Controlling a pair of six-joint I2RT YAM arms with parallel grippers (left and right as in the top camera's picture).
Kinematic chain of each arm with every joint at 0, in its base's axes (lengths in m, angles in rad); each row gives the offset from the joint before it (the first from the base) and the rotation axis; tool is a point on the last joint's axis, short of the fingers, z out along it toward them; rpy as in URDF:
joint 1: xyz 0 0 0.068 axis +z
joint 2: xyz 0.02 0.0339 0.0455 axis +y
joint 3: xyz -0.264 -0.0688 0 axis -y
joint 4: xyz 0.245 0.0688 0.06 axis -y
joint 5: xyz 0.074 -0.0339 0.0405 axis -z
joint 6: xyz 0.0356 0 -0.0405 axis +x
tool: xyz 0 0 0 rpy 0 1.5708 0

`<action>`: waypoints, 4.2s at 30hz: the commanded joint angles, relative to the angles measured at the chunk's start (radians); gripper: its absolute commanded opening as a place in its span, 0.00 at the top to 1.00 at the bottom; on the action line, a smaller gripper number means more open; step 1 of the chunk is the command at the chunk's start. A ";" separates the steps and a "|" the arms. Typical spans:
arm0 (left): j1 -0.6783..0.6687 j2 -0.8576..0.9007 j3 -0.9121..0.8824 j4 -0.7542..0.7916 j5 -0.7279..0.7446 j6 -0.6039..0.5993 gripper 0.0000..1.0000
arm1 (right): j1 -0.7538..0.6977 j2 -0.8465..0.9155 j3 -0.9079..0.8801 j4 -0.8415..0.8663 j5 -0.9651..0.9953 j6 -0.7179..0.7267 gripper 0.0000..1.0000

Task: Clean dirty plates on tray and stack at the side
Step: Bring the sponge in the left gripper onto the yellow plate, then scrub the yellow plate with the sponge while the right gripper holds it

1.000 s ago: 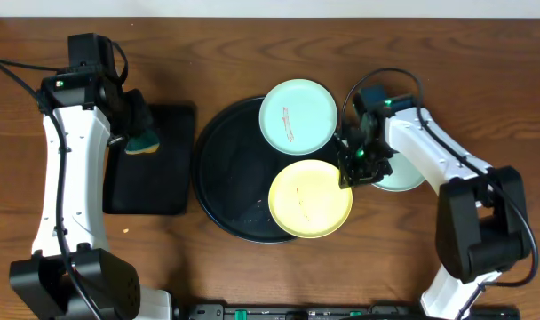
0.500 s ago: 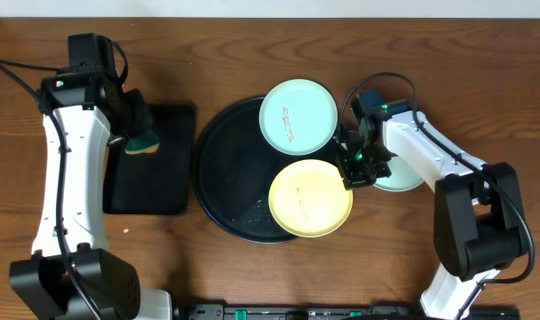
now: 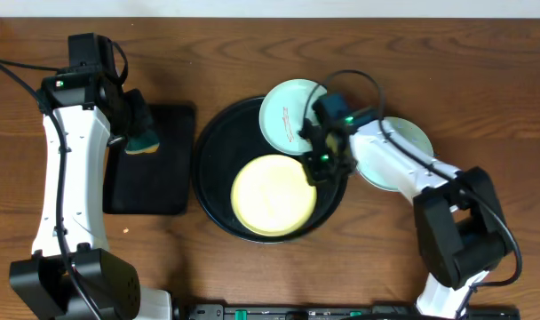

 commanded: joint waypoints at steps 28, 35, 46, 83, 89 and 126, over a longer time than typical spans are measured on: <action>-0.327 0.006 -0.225 0.097 0.111 -0.207 0.92 | 0.138 0.108 0.020 0.256 0.108 0.360 0.99; -0.449 0.006 -0.437 0.272 0.103 -0.344 0.93 | 0.138 0.108 0.020 0.256 0.108 0.360 0.99; -0.513 0.006 -0.649 0.549 0.100 -0.392 0.92 | 0.138 0.108 0.020 0.256 0.108 0.360 0.99; -0.514 0.016 -0.657 0.571 0.012 -0.173 0.93 | 0.138 0.108 0.020 0.256 0.105 0.357 0.99; -0.513 0.015 -0.657 0.517 0.393 0.046 0.93 | 0.138 0.108 0.020 0.259 0.105 0.357 0.99; -0.513 0.017 -0.657 0.639 0.247 0.002 0.93 | 0.138 0.108 0.020 0.258 0.104 0.356 0.99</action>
